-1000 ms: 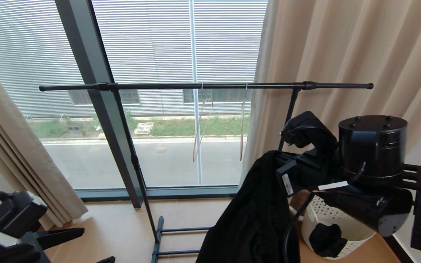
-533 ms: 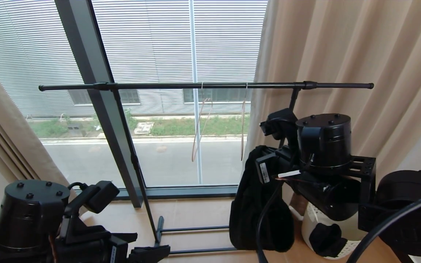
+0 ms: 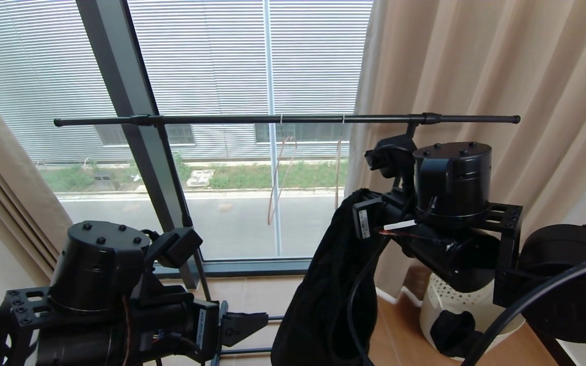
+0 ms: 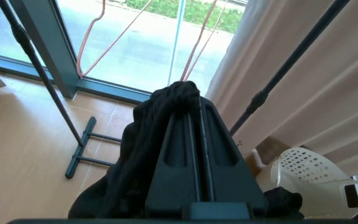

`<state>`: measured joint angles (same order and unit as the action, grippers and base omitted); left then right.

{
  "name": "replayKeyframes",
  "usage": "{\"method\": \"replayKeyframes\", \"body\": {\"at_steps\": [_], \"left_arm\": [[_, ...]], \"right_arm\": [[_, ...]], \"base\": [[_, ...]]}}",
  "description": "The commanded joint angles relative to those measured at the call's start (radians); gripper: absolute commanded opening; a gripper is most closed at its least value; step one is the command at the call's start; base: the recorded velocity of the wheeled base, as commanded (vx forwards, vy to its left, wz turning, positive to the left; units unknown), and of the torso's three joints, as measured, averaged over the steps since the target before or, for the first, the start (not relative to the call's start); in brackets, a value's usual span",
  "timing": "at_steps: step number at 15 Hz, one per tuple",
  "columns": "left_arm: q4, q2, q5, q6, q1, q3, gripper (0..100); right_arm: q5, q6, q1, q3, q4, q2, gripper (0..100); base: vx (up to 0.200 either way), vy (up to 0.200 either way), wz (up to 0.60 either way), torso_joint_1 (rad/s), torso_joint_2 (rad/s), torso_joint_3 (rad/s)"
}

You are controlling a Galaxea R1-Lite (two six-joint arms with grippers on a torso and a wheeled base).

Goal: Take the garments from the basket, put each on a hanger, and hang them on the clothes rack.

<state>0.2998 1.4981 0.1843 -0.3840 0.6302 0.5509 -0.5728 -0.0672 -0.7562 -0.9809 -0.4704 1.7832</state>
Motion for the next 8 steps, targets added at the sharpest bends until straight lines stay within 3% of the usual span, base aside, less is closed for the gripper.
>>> {"method": "replayKeyframes", "body": {"at_steps": [1, 3, 6, 8], "left_arm": [[-0.002, 0.056, -0.002, 0.002, 0.013, 0.014, 100], [-0.001, 0.060, -0.005, 0.001, 0.009, 0.004, 100], [0.004, 0.074, -0.009, -0.015, 0.080, 0.024, 100], [0.004, 0.106, -0.089, -0.016, 0.123, 0.047, 100]], "right_arm": [[-0.007, -0.002, -0.043, -0.001, 0.001, 0.010, 0], [-0.022, 0.015, -0.080, -0.048, 0.006, 0.021, 0], [-0.070, 0.050, -0.132, -0.151, 0.012, 0.053, 0], [-0.133, 0.058, -0.132, -0.222, 0.001, 0.110, 0]], "base": [[0.000, 0.000, 0.00, 0.000, 0.00, 0.000], [0.000, 0.000, 0.00, 0.000, 0.00, 0.000], [0.000, 0.000, 0.00, 0.000, 0.00, 0.000], [0.000, 0.000, 0.00, 0.000, 0.00, 0.000]]}}
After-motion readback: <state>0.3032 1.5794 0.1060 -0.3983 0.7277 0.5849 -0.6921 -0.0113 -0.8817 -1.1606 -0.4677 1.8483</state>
